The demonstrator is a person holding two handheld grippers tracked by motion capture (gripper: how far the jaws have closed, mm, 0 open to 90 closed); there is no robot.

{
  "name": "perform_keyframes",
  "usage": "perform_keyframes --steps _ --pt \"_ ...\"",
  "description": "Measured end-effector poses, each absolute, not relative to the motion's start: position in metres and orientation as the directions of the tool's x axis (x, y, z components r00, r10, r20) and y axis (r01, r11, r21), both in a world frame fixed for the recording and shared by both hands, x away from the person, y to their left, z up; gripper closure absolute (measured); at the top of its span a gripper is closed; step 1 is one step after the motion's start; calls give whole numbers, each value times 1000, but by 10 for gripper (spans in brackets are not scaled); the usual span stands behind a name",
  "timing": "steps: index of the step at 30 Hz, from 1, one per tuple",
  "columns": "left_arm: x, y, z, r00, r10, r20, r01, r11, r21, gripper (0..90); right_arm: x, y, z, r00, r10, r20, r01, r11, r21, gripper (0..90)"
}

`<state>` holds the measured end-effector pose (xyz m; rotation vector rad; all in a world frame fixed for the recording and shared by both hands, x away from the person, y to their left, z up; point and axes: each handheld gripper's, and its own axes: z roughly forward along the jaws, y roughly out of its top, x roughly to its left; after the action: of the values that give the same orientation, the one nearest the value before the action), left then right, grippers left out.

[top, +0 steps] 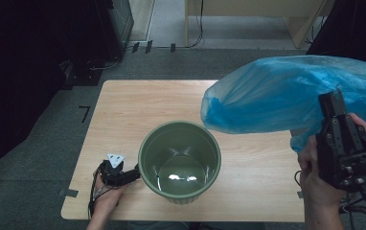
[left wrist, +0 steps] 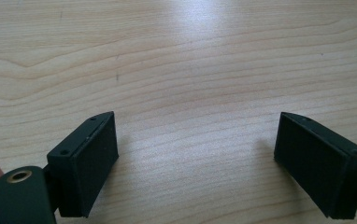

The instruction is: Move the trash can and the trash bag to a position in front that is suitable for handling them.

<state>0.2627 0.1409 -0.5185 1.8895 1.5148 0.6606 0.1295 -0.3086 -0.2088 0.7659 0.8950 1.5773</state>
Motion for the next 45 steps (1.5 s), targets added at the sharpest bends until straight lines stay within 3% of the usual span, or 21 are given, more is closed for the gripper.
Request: perform_keyframes --steps 11,21,37,41,45 --pt "263 141 -519 218 976 2 665 -151 731 127 113 -299 -189 -282 959 -19 -498 -129 858 900" --pt "263 141 -519 220 975 2 665 -152 732 127 125 -274 -224 -395 917 -56 -405 -119 907 900" --pt "263 141 -519 218 976 2 665 -150 732 128 149 -242 -275 -473 880 -50 -289 -101 952 887" --pt "263 142 -518 201 980 3 667 -139 732 129 152 -236 -284 -497 866 -49 -267 -99 958 845" --pt "262 143 -519 166 986 4 669 -116 734 132 154 -230 -293 -558 827 -70 -258 -92 962 710"
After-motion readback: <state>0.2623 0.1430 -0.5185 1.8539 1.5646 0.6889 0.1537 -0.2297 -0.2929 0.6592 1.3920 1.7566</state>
